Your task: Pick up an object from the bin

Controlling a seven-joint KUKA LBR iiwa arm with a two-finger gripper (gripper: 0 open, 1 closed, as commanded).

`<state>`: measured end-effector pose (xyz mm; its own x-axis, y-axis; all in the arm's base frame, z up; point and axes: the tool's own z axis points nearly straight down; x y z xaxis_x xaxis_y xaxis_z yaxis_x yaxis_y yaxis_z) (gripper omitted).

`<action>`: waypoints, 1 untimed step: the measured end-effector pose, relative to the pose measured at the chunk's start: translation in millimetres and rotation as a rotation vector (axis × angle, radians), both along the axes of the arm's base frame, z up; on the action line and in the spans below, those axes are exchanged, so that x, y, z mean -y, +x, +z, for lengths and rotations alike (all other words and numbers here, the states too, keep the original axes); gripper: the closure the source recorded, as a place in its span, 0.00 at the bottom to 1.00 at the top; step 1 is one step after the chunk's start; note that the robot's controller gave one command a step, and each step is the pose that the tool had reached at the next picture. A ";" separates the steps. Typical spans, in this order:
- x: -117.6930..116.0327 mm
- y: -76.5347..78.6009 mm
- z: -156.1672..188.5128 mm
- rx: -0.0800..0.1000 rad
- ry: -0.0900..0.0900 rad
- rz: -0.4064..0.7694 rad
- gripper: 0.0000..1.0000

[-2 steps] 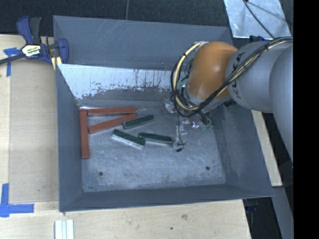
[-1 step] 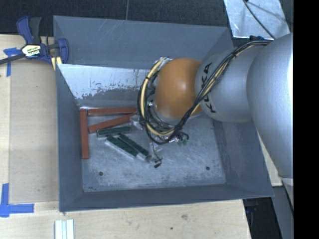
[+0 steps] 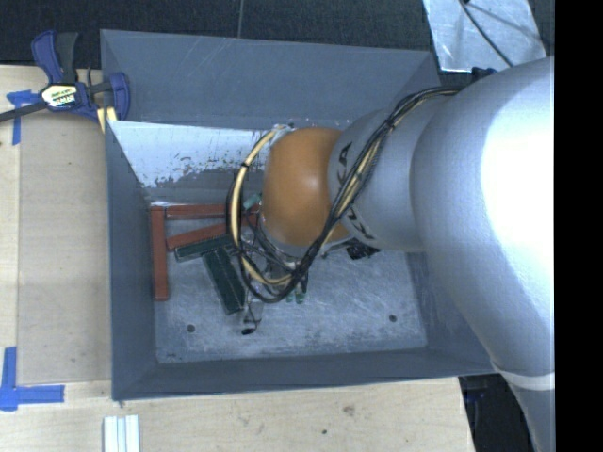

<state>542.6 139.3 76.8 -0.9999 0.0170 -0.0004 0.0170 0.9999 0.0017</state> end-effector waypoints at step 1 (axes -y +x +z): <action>1.4 0.4 -0.1 0.000 -0.002 0.001 1.00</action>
Offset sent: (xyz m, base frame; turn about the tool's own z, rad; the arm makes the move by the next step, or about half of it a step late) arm 0.0000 0.0000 0.0000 0.0000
